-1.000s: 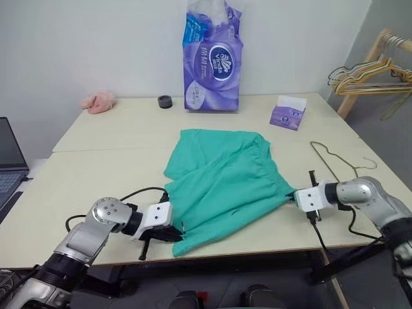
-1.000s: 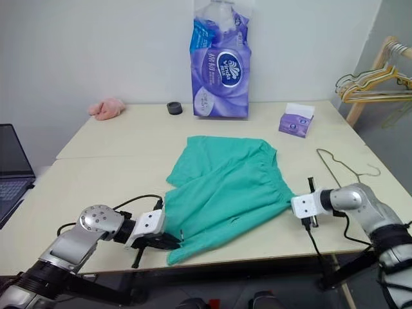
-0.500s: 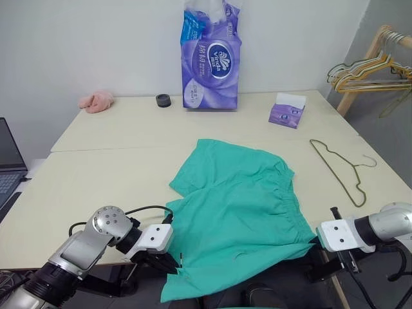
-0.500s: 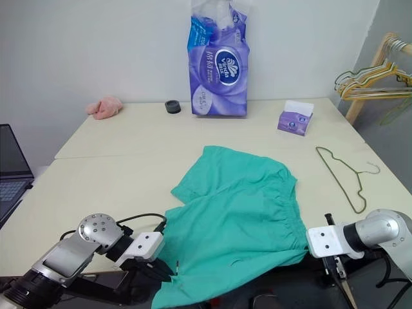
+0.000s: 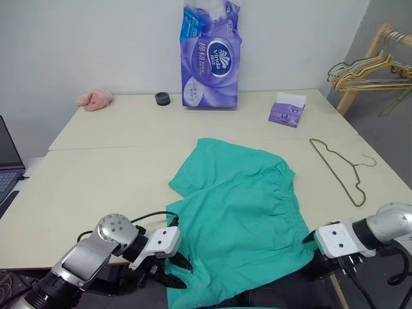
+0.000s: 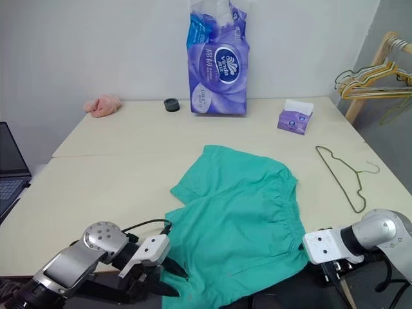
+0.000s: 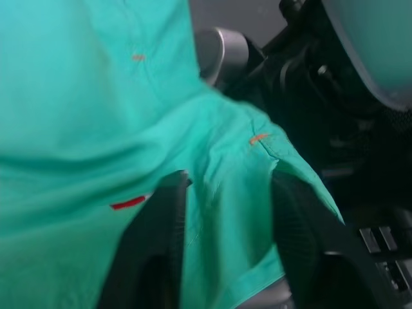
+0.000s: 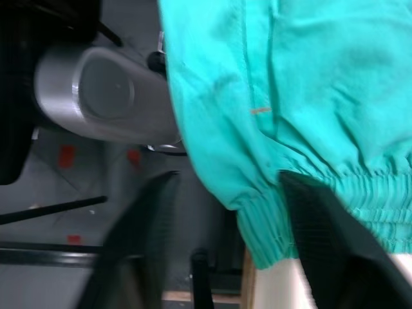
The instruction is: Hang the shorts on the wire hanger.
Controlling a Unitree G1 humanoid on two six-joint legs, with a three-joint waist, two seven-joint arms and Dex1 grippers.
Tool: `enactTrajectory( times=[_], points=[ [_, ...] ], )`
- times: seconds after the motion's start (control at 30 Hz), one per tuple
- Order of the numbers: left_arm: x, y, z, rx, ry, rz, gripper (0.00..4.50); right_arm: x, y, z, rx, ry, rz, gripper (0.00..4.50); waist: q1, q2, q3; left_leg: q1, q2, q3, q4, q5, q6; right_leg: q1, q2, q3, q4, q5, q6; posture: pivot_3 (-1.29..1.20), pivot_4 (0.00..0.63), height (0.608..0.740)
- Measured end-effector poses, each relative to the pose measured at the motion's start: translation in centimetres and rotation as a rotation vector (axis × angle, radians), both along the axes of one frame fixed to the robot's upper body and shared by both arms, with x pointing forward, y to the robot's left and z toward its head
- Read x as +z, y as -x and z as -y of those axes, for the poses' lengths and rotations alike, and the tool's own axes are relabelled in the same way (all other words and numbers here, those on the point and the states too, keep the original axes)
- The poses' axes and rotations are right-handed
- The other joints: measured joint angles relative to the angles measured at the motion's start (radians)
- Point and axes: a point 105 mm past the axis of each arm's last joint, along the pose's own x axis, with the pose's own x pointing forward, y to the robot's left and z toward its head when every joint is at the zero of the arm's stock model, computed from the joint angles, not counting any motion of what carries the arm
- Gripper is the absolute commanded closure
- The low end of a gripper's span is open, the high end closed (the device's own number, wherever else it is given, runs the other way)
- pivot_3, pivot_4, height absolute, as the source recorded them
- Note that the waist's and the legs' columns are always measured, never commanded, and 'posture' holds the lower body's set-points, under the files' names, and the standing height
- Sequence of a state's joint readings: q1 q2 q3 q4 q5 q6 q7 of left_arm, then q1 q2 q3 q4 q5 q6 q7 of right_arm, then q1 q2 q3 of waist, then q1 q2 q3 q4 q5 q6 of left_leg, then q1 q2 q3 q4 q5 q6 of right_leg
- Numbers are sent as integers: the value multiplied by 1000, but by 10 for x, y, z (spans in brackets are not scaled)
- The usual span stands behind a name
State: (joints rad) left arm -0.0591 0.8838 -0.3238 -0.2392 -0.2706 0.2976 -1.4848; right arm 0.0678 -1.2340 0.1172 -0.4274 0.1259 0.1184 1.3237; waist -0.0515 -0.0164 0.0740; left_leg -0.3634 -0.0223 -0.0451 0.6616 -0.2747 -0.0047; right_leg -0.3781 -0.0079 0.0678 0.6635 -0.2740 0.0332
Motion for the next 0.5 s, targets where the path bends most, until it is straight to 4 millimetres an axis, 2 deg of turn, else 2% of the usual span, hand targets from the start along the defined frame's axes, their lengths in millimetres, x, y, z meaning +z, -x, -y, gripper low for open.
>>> enactTrajectory(
  times=[0.07, 0.13, 0.23, 0.3, 0.4, 0.5],
  points=[
    [5, -7, 1, 51, 26, 13, 1133, 11, -3, -1, -40, -44, -6, 163, 0, 0, 0, 0, 0, 0, 0, 0, 0, 0, 0, 0, 0, 0, 0, -78, 38, 740],
    [16, -20, 6, 123, 83, 43, 529, 31, -10, -6, -121, -145, -6, 0, 1, -1, 1, 0, 0, -1, 0, 0, 0, 1, 0, 0, 0, 0, 0, -78, 38, 740],
    [42, -49, 18, 240, 203, 123, 529, 65, -30, -14, -269, -348, 40, 0, 2, -3, 2, 0, 0, -2, 1, 0, 0, 2, 0, -2, -1, 1, 2, -68, 39, 740],
    [55, -66, 21, 313, 240, 179, 529, 81, -45, -10, -383, -446, 93, 0, 4, -4, 1, 0, 0, -3, 1, 0, 0, 3, 0, -2, -1, 1, 2, -65, 39, 740],
    [72, -90, 27, 389, 286, 274, 529, 90, -70, 11, -613, -551, 195, 0, 11, -5, 1, -1, -1, -3, 1, 0, 0, 3, 0, -2, -1, 1, 2, -67, 39, 740],
    [92, -115, 34, 443, 322, 409, 529, 84, -94, 45, -892, -580, 303, 0, 19, -4, 1, -1, -2, -1, 2, 0, 0, 2, 0, 0, -1, 2, 3, -75, 38, 740]
  ],
)
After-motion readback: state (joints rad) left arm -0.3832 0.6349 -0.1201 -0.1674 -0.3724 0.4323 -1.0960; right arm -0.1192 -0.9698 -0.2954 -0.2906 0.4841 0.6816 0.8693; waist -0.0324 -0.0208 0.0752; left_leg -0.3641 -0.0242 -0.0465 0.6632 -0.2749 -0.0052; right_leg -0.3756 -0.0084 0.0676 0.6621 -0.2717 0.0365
